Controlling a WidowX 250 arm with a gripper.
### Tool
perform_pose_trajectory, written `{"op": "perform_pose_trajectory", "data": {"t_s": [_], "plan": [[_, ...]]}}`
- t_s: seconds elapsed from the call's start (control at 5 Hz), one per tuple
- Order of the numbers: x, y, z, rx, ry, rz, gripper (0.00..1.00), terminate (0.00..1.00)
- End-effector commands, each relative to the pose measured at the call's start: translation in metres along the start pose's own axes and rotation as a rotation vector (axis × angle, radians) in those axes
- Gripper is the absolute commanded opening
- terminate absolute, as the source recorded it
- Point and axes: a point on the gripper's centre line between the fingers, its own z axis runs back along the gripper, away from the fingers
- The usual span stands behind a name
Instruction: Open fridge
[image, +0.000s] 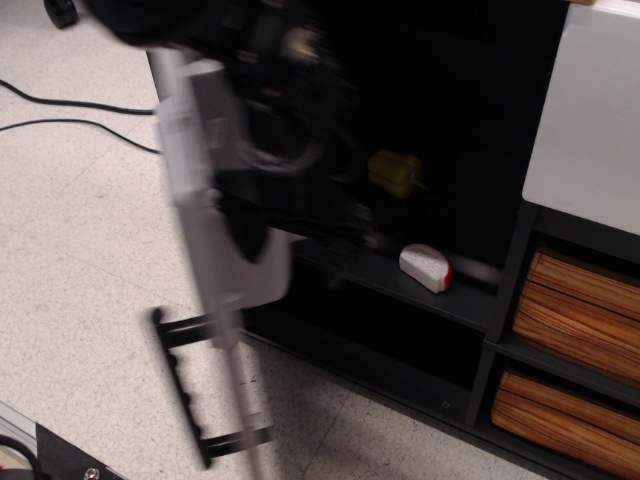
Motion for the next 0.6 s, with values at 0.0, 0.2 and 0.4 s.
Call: {"op": "perform_pose_trajectory", "data": {"t_s": [0.0,0.2,0.4], "plan": [[-0.0196,0.0366,0.0078,0.017,-0.009,-0.038,1.00,0.00],[-0.0196,0.0366,0.0078,0.017,-0.009,-0.038,1.00,0.00],[-0.0196,0.0366,0.0078,0.017,-0.009,-0.038,1.00,1.00]]}}
